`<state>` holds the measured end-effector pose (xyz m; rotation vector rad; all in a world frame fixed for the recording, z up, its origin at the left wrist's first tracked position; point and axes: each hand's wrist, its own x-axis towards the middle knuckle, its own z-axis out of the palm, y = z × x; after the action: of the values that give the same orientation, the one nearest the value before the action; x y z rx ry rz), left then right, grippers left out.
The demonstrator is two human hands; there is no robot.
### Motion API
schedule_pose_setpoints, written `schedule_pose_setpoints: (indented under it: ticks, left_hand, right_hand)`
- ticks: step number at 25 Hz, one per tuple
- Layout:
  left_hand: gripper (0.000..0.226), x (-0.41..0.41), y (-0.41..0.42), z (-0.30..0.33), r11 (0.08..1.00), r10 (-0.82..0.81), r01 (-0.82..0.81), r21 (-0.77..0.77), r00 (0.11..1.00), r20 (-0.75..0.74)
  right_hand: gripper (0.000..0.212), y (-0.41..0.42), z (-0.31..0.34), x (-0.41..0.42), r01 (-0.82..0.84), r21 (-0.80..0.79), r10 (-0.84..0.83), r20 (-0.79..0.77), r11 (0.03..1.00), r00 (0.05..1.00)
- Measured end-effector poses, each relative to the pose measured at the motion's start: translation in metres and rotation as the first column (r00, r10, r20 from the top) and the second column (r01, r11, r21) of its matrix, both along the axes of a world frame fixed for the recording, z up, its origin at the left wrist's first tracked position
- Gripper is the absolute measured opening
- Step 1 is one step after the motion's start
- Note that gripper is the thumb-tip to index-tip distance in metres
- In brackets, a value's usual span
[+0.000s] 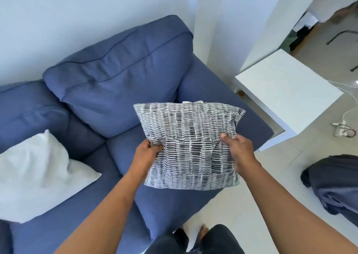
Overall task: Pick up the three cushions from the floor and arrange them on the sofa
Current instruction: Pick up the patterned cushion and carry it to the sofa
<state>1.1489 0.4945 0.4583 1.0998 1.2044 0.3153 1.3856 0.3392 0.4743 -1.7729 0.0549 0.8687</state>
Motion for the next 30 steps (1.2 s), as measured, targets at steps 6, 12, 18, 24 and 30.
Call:
schedule_pose_setpoints:
  ticks: [6,12,18,24,30]
  left_hand:
    - [0.027,-0.020,0.032,-0.010,0.981,0.189,-0.191,-0.017,0.980,-0.067]
    - [0.027,-0.016,0.034,-0.015,0.920,0.384,-0.391,-0.029,0.913,-0.136]
    - [0.026,0.001,0.054,-0.043,0.793,0.596,-0.604,-0.081,0.797,-0.101]
    - [0.032,0.007,0.110,-0.075,0.790,0.610,-0.612,0.019,0.783,-0.119]
    - [0.049,0.007,0.154,-0.125,0.827,0.560,-0.554,0.092,0.804,-0.199]
  right_hand:
    - [0.006,0.087,-0.006,0.008,-0.238,-0.004,0.238,0.008,0.971,0.971]
    - [0.033,0.157,-0.028,0.023,-0.470,-0.030,0.465,-0.101,0.882,0.880]
    - [0.028,0.208,-0.052,0.044,-0.662,-0.045,0.654,-0.113,0.748,0.748]
    - [0.029,0.261,-0.082,0.051,-0.659,-0.057,0.659,-0.009,0.750,0.752]
    - [0.031,0.312,-0.130,0.055,-0.673,-0.102,0.680,0.065,0.732,0.730]
